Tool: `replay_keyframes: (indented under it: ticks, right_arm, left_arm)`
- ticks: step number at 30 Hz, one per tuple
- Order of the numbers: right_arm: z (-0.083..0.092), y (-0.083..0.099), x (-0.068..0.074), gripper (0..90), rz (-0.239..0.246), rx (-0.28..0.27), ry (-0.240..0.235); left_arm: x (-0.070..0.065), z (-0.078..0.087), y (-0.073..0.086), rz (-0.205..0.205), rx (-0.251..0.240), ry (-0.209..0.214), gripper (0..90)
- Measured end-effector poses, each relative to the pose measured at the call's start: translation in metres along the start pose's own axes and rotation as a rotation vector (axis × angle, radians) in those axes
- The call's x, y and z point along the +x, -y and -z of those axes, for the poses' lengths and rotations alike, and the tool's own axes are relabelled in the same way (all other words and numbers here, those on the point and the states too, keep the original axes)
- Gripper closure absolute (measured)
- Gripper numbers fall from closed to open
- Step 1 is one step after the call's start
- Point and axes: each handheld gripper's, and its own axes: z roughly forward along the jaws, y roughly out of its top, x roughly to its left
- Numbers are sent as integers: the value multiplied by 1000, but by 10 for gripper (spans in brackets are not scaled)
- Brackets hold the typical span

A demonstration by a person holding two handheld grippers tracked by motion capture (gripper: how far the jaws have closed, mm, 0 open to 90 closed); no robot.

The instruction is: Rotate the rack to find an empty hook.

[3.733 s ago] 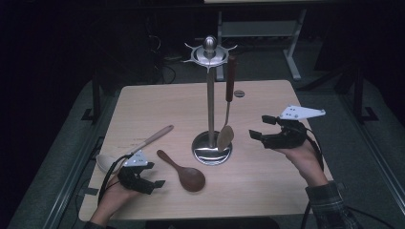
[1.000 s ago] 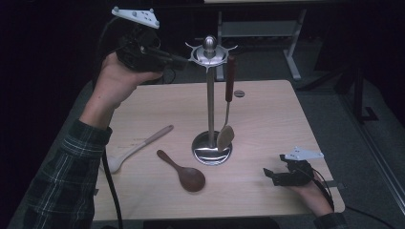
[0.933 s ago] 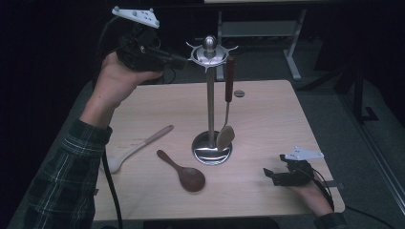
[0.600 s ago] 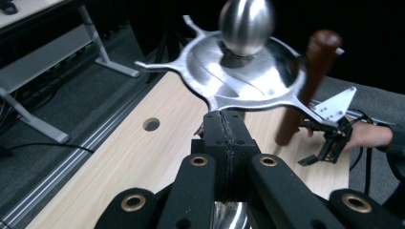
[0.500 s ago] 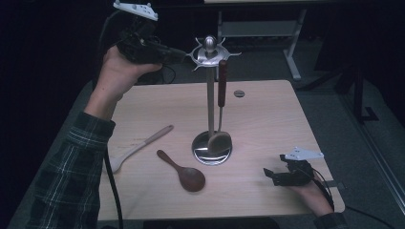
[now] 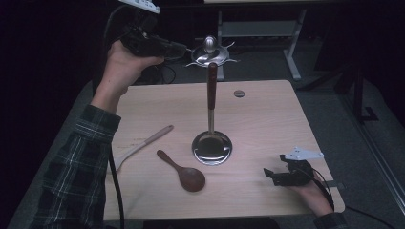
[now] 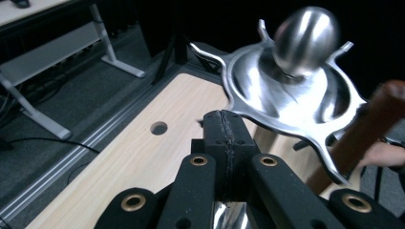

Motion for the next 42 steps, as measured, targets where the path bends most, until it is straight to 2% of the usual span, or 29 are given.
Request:
replay_keyframes:
  ticks: [3,8,10,16,18,22,26,42]
  right_arm:
    - [0,0,0,145,-7,0,0]
    - [-1,0,0,145,-5,2,0]
    - [-1,0,0,145,-6,3,2]
    - [-2,0,0,145,-6,7,-1]
    - [-2,0,0,145,-6,8,-1]
    - [-2,1,-1,145,-9,8,1]
    - [-2,1,-2,145,-10,6,1]
    - [-2,2,-2,145,-9,9,4]
  left_arm:
    - [-7,7,1,-2,-7,13,900]
    - [-26,22,2,-23,-14,34,900]
    - [-34,26,3,-23,-19,56,900]
    - [-53,23,7,-51,-8,94,900]
    - [-55,19,7,-56,-1,85,900]
    - [-53,12,7,-62,9,57,900]
    - [-50,11,8,-60,8,53,900]
    - [-30,8,8,-29,-9,-25,900]
